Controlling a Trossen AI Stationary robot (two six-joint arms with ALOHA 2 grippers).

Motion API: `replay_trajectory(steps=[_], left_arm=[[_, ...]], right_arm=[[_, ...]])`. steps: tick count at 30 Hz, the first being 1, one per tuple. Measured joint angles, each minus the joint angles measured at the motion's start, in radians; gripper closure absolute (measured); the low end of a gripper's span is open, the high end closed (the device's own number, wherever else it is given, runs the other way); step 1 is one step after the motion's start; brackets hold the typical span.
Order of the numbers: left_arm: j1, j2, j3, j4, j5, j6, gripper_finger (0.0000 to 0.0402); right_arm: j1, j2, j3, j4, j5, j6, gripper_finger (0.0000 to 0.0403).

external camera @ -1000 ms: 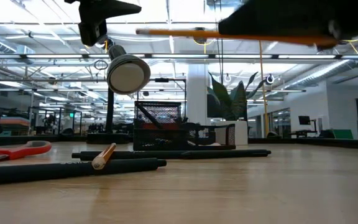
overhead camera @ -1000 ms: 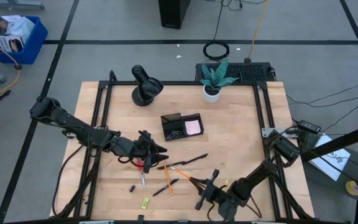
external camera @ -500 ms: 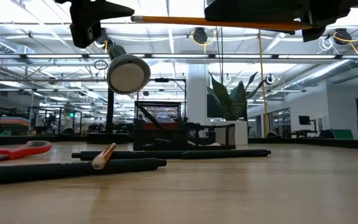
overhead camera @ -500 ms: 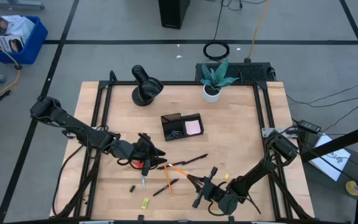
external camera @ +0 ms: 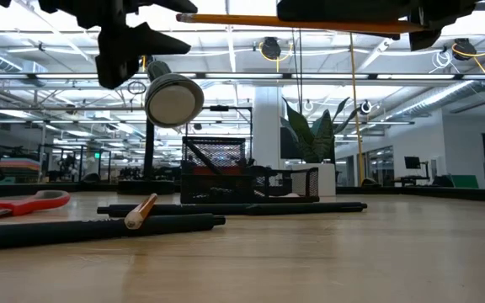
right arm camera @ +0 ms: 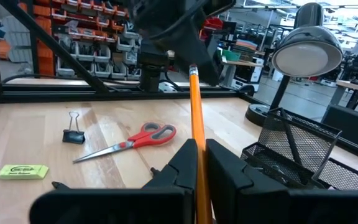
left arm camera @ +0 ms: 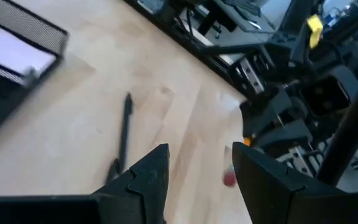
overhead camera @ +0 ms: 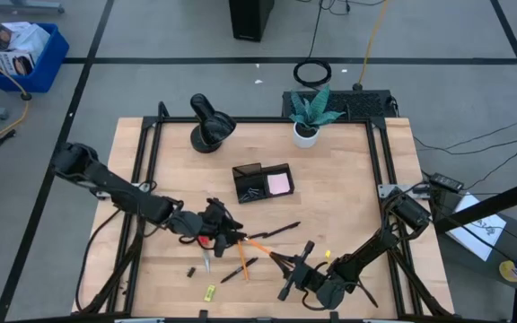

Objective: Pick and place office supplies into organizer
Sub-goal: Put the orange pencil into the desk organizer

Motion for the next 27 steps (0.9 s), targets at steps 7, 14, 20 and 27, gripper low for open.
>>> replay_trajectory(steps=[7,14,20,27], left_arm=[[-0.001,0.065,0.0,0.084,0.056,-0.028,0.0222],[-0.005,0.079,0.0,0.128,0.071,-0.007,0.0228],[-0.007,0.078,0.0,0.166,0.105,0.01,0.0283],[-0.021,0.078,0.0,0.165,0.107,-0.012,0.0342]], right_arm=[[0.0,0.0,0.0,-0.001,-0.002,0.0,0.039],[0.0,0.0,0.0,-0.001,-0.002,0.0,0.039],[-0.002,0.0,0.0,-0.001,-0.026,0.0,0.039],[-0.003,0.0,0.0,0.0,-0.032,-0.001,0.039]])
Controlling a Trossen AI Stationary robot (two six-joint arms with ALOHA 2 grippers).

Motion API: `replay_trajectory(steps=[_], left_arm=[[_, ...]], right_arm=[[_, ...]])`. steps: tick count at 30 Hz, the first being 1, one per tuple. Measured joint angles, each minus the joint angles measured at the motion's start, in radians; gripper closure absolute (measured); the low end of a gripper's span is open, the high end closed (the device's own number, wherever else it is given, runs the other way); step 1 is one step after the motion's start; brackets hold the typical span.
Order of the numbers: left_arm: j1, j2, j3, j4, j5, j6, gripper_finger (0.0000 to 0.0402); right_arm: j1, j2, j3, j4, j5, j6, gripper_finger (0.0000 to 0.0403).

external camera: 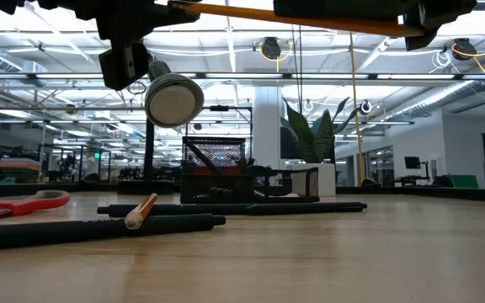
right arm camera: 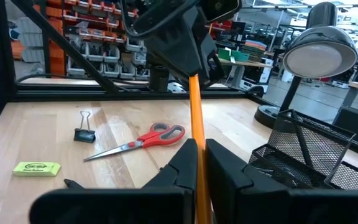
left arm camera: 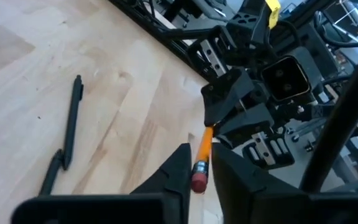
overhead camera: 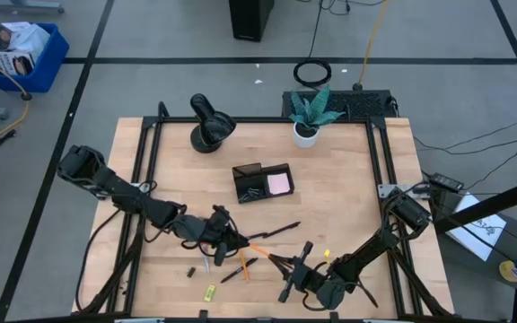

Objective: Pick and place office supplies into organizer
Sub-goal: Put the orange pencil into the desk organizer

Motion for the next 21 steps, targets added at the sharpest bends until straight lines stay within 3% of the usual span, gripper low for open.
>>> replay_trajectory(steps=[14,21], left_arm=[[-0.005,-0.001,0.0,-0.015,-0.018,0.065,0.0383],[0.027,-0.018,0.0,-0.019,-0.027,0.109,0.038]], right_arm=[[-0.002,0.0,0.0,0.0,0.001,-0.012,0.0391],[0.028,0.0,0.0,0.1,-0.015,-0.201,0.0391]])
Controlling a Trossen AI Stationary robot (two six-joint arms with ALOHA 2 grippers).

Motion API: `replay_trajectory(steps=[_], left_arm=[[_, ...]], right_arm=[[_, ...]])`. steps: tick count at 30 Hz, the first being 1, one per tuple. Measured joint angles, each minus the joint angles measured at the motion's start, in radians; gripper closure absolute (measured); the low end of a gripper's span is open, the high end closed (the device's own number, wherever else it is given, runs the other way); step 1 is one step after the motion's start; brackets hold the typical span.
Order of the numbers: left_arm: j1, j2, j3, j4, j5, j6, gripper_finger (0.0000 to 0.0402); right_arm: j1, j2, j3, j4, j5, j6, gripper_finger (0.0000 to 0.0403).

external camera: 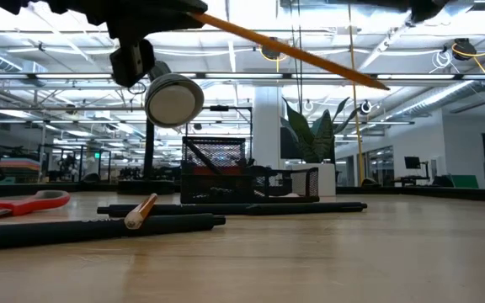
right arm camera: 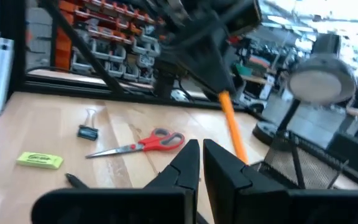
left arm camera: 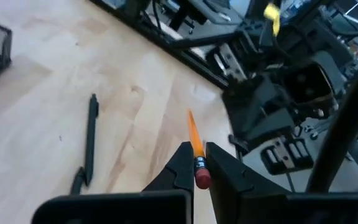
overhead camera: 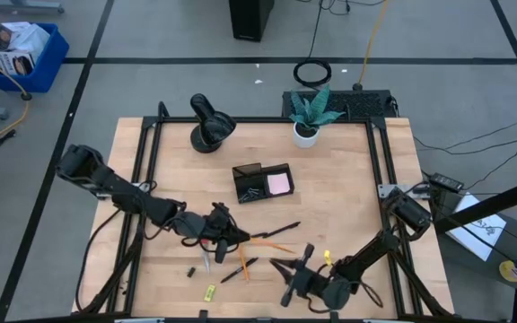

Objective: Pick and place office supplies into organizer
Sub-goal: Put the orange pencil into the desk organizer

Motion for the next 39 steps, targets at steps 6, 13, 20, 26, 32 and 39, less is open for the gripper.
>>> replay_trajectory(steps=[6,13,20,26,32,39], left_arm=[[0.037,-0.086,0.0,-0.1,-0.01,0.037,0.0382],[0.112,-0.234,0.0,-0.223,-0.017,0.074,0.0388],[0.232,-0.374,0.0,-0.35,-0.012,0.079,0.0384],[0.36,-0.467,0.014,-0.543,-0.007,0.064,0.0391],[0.477,-0.464,0.148,-0.733,0.065,0.08,0.0384],[0.546,-0.35,0.344,-0.962,0.119,0.11,0.0389]], right_arm=[[0.06,0.0,0.0,0.11,0.108,-0.211,0.039],[0.118,0.0,-0.001,0.107,0.198,-0.245,0.039],[0.125,0.0,-0.021,0.102,0.207,-0.169,0.039],[0.124,0.0,-0.074,0.101,0.207,-0.097,0.039],[0.117,0.0,-0.123,0.102,0.205,0.0,0.039],[0.117,0.0,-0.15,0.102,0.203,0.077,0.039]])
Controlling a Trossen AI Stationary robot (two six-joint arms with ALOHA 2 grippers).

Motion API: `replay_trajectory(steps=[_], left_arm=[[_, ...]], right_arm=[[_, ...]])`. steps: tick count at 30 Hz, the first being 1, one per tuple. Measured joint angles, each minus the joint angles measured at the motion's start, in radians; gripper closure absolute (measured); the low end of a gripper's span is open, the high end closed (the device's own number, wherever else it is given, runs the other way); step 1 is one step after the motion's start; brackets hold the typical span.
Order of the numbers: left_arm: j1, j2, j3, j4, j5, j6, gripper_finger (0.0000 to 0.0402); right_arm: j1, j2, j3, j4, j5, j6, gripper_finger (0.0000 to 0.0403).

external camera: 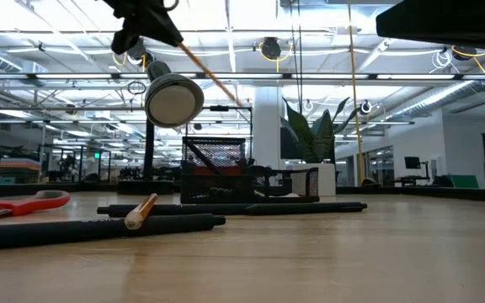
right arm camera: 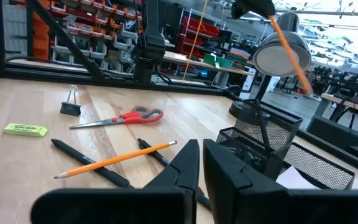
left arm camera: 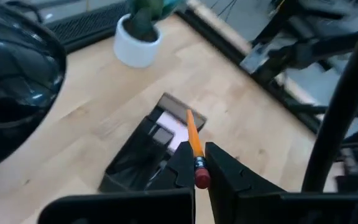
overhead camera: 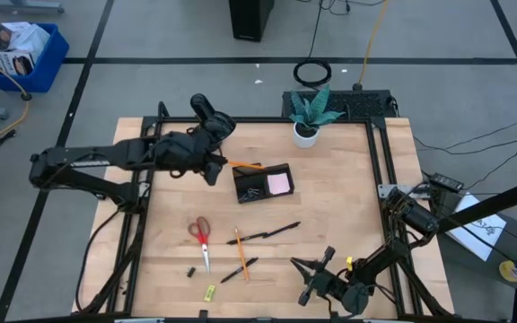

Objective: Pick and place office supplies into organizer
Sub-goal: Put the orange pencil into the desk organizer

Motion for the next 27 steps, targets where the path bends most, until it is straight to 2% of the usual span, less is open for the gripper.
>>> replay_trajectory(steps=[5,11,18,27], left_arm=[[0.016,0.103,0.1,-0.104,0.002,0.014,0.0378],[0.036,0.196,0.187,-0.181,-0.009,0.031,0.0393],[0.035,0.207,0.193,-0.196,-0.033,0.039,0.0378],[0.059,0.21,0.194,-0.225,-0.02,0.038,0.0388]], right_arm=[[0.0,0.0,-0.001,0.008,0.0,0.005,0.039],[0.005,0.0,-0.001,0.008,-0.001,0.011,0.039],[0.005,0.0,-0.001,0.008,-0.007,0.012,0.039],[0.003,0.0,-0.001,0.007,-0.027,0.027,0.039]])
